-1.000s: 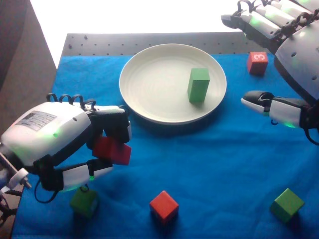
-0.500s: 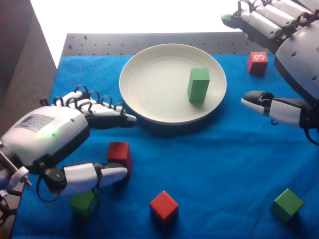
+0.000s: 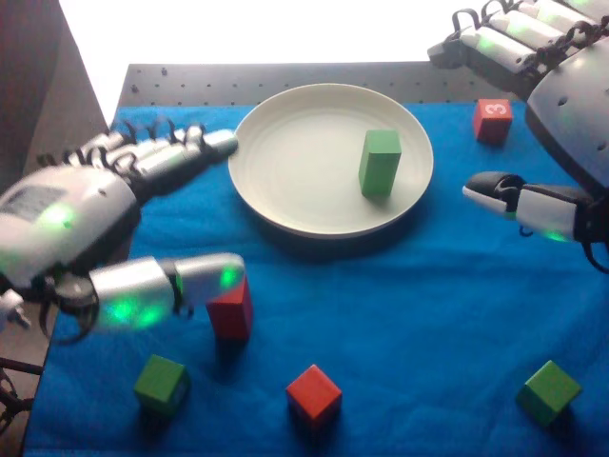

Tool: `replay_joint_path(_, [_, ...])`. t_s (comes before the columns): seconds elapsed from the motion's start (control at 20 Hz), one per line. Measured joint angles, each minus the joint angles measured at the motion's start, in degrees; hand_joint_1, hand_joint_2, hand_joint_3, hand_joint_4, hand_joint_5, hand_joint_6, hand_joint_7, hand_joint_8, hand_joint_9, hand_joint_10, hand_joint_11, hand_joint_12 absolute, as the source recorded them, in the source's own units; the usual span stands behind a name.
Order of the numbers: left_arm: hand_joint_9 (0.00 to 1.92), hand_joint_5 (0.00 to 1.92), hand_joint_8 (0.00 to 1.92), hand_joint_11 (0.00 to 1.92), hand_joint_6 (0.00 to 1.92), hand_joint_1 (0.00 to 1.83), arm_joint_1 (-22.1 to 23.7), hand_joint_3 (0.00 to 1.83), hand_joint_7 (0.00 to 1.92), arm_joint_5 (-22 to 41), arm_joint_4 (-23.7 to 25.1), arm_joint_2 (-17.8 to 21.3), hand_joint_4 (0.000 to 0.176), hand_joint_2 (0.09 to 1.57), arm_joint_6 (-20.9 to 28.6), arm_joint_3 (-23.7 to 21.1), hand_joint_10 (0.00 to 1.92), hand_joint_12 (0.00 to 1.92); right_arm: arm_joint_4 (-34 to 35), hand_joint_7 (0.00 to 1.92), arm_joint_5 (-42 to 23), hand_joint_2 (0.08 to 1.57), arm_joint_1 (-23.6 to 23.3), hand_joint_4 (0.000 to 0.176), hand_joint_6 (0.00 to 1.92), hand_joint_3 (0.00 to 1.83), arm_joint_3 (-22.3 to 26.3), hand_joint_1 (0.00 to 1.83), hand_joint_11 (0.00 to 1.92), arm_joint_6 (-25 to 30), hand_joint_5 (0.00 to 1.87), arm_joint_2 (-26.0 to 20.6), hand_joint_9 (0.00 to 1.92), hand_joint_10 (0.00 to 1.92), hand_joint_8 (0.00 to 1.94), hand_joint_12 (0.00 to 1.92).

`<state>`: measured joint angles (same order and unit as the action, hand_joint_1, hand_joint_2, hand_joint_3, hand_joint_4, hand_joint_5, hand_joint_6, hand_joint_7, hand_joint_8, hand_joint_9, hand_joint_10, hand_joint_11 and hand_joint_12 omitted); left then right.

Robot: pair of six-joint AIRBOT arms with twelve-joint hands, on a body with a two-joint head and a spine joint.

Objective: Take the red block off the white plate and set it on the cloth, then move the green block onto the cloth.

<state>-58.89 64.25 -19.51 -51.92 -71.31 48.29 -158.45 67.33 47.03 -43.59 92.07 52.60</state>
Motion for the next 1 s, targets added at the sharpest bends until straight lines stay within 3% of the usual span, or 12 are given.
replay_joint_path(0.05, [0.14,0.13,0.0,0.0,0.0,0.03,0.5,0.01,0.14,0.4,-0.1,0.0,0.12,1.19,0.0,0.5,0.01,0.5,0.1,0.5,0.0,0.94,0.0,0.0,0.49,0.01,-0.3,1.09,0.02,0.0,0.53,0.0,0.35,0.84,0.52,1.62])
replay_joint_path(0.1, [0.14,0.13,0.01,0.0,0.0,0.01,1.2,0.01,0.15,0.9,-0.2,0.0,0.122,1.2,0.0,1.0,0.01,0.49,0.3,0.54,-0.4,0.95,-0.4,0.0,0.41,0.01,-0.6,1.07,0.0,0.0,0.56,0.0,0.37,0.75,0.38,1.6])
replay_joint_path(0.15, [0.21,0.17,0.01,0.0,0.01,0.0,2.3,0.0,0.21,1.8,-0.9,0.0,0.085,1.19,0.0,1.6,0.02,0.68,0.4,0.58,-1.6,0.95,-1.8,0.0,0.45,0.0,-1.4,1.03,0.1,0.0,0.56,0.0,0.4,0.9,0.37,1.65])
replay_joint_path(0.3, [0.21,0.18,0.0,0.0,0.01,0.0,2.8,0.0,0.21,2.6,-1.2,0.0,0.101,1.2,0.1,2.3,0.01,0.78,0.3,0.5,-2.8,0.96,-4.4,0.0,0.52,0.0,-3.4,0.97,0.03,0.0,0.47,1.3,0.3,0.94,0.34,1.69])
replay_joint_path(0.35, [0.2,0.19,0.0,0.0,0.0,0.02,3.1,0.0,0.21,2.4,-1.4,0.0,0.11,1.22,0.0,2.7,0.01,0.83,0.3,0.52,-4.1,0.95,-5.5,0.0,0.46,0.0,-4.4,0.95,0.08,0.0,0.48,2.2,0.3,0.98,0.32,1.72])
replay_joint_path(0.5, [0.27,0.26,0.01,0.0,0.01,0.1,3.3,0.0,0.28,2.9,-2.7,0.0,0.087,1.24,0.0,3.1,0.02,1.04,0.1,0.64,-9.8,0.9,-8.9,0.0,0.27,0.0,-8.0,0.99,0.19,0.0,0.56,5.5,0.42,0.95,0.3,1.57])
replay_joint_path(0.6, [0.27,0.28,0.0,0.0,0.01,0.1,3.4,0.0,0.27,2.8,-2.6,0.0,0.087,1.23,0.0,3.1,0.01,1.01,0.5,0.62,-11.8,0.89,-9.4,0.0,0.24,0.0,-9.4,0.99,0.19,0.0,0.54,6.8,0.41,0.94,0.3,1.52])
replay_joint_path(0.65, [0.27,0.28,0.0,0.0,0.01,0.11,3.5,0.0,0.27,2.9,-2.6,0.0,0.092,1.23,0.0,3.1,0.01,1.0,1.2,0.59,-13.5,0.88,-9.7,0.0,0.22,0.0,-10.4,1.01,0.19,0.0,0.54,7.6,0.37,1.06,0.37,1.58])
replay_joint_path(0.75, [0.28,0.3,0.0,0.0,0.01,0.12,3.4,0.0,0.28,2.9,-2.8,0.0,0.074,1.24,0.0,3.1,0.01,1.03,2.6,0.54,-16.6,0.85,-10.5,0.0,0.17,0.0,-12.5,1.06,0.24,0.2,0.56,9.1,0.37,1.07,0.49,1.58])
replay_joint_path(0.85, [0.28,0.31,0.0,0.0,0.01,0.13,3.4,0.0,0.28,3.0,-2.7,0.0,0.077,1.22,0.0,3.1,0.01,1.04,3.8,0.54,-18.1,0.85,-11.5,0.0,0.13,0.0,-14.8,1.05,0.2,0.2,0.56,10.9,0.38,0.94,0.39,1.55])
replay_joint_path(0.95, [0.28,0.32,0.0,0.0,0.01,0.16,3.5,0.0,0.29,3.0,-2.8,0.0,0.06,1.24,0.0,3.1,0.01,1.03,4.1,0.55,-20.2,0.89,-12.1,0.0,0.07,0.0,-16.9,1.03,0.14,0.2,0.54,12.7,0.36,0.86,0.21,1.58])
replay_joint_path(1.0, [0.27,0.32,0.0,0.0,0.01,0.14,3.5,0.0,0.28,3.0,-2.8,0.0,0.073,1.24,0.0,3.1,0.0,0.91,4.6,0.56,-21.5,0.9,-12.3,0.0,0.05,0.0,-17.6,1.05,0.12,0.2,0.55,13.4,0.36,0.8,0.14,1.55])
